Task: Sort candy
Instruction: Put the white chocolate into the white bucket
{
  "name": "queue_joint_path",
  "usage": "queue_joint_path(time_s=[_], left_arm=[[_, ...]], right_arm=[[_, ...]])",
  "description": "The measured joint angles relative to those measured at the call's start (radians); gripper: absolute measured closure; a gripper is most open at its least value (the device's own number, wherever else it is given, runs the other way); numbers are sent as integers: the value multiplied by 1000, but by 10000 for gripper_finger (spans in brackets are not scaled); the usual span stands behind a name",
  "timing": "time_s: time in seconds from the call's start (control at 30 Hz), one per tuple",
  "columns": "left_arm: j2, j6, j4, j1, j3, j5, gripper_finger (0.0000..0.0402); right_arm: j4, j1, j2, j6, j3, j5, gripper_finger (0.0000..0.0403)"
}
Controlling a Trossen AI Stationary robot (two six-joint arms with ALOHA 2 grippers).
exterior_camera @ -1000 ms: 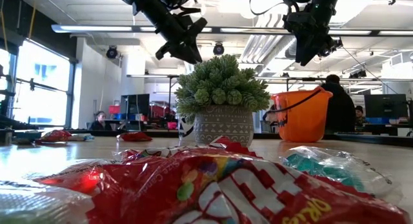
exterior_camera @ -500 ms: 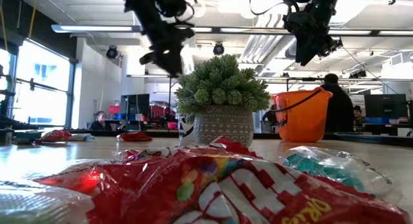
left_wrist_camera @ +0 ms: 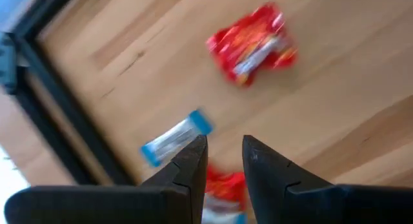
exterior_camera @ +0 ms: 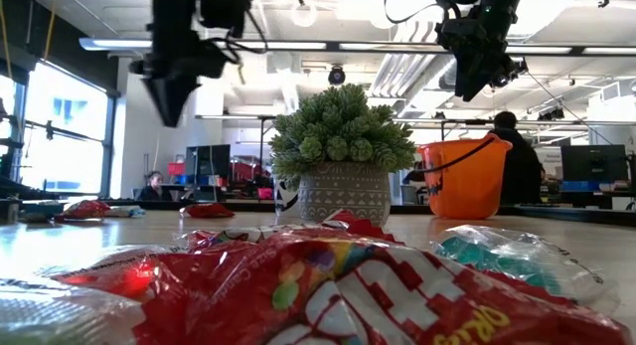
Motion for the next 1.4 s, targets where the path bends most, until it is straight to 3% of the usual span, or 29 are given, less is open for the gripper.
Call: queue_joint_path(time_s=[0.3,0.6,0.9,1.13,1.4], left_arm=[[-128,284,1,3,-221,-97,316],[-137,573,110,60,-360,-113,316],[-137,577,233,157,-449,-76,314],[-116,590,241,214,-453,-56,297],[-79,627,242,266,-453,32,268]], right_arm=[[0,0,0,0,0,0,258],[0,0,0,0,0,0,258],[0,0,0,0,0,0,258],[0,0,0,0,0,0,258],[0,0,0,0,0,0,258]])
